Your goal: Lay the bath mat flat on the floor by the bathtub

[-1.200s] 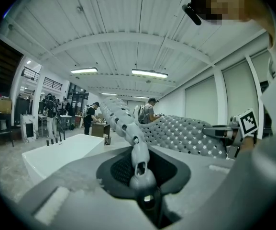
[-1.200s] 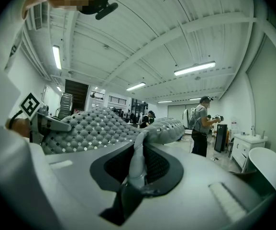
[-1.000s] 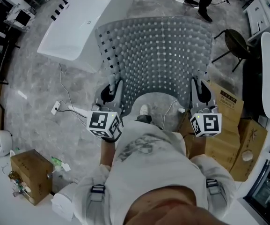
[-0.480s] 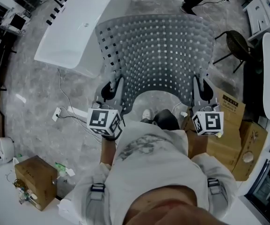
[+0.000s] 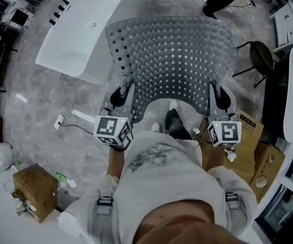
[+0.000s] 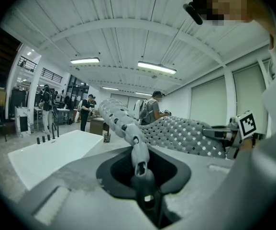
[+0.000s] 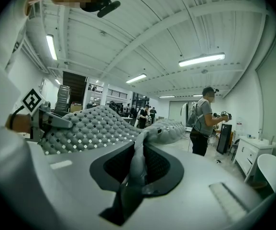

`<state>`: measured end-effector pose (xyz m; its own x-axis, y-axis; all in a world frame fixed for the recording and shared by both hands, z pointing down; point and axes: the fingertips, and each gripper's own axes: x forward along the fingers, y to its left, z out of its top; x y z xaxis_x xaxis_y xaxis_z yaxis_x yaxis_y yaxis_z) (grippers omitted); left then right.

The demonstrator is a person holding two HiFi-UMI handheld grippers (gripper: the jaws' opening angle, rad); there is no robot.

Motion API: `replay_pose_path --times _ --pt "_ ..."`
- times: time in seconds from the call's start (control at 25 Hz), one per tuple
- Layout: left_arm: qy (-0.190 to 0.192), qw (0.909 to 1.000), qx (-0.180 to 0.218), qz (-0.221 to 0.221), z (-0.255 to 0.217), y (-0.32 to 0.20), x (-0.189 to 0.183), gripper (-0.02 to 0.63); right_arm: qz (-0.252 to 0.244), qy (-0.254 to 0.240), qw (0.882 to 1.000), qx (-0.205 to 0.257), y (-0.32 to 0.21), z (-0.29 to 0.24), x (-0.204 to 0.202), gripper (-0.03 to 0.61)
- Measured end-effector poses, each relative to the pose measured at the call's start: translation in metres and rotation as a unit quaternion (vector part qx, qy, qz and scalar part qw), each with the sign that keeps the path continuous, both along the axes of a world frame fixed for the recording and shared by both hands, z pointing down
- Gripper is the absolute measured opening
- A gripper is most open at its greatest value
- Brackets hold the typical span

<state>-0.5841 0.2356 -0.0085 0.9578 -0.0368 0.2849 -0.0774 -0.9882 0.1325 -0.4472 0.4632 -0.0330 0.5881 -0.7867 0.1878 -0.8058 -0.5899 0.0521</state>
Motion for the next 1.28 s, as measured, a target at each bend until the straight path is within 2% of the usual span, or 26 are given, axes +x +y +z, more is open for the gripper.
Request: replay_pose_path --times 0.44,0.68,0.96,1.28 --pt "-0.013 0.999 0.01 -0.043 0.002 -0.002 0.11 0.06 -0.046 -0.014 0.999 0.003 -0.015 0.01 0.127 0.051" --pt "-0.008 0.9978 0.013 -0.064 0.007 -0.004 0.154 0.06 -0.064 -0.01 0.998 0.008 -0.022 0.014 0.183 0.051" --pt "-0.006 0.9975 0.013 -0.07 0.008 -0.013 0.192 0.06 -0.067 -0.011 0.998 0.012 -0.034 0.015 0.223 0.051" --pt "-0.002 0.9978 0.008 -0.066 0.019 -0.049 0.237 0.06 -0.061 -0.01 0.998 0.011 -0.067 0.022 0.265 0.051"
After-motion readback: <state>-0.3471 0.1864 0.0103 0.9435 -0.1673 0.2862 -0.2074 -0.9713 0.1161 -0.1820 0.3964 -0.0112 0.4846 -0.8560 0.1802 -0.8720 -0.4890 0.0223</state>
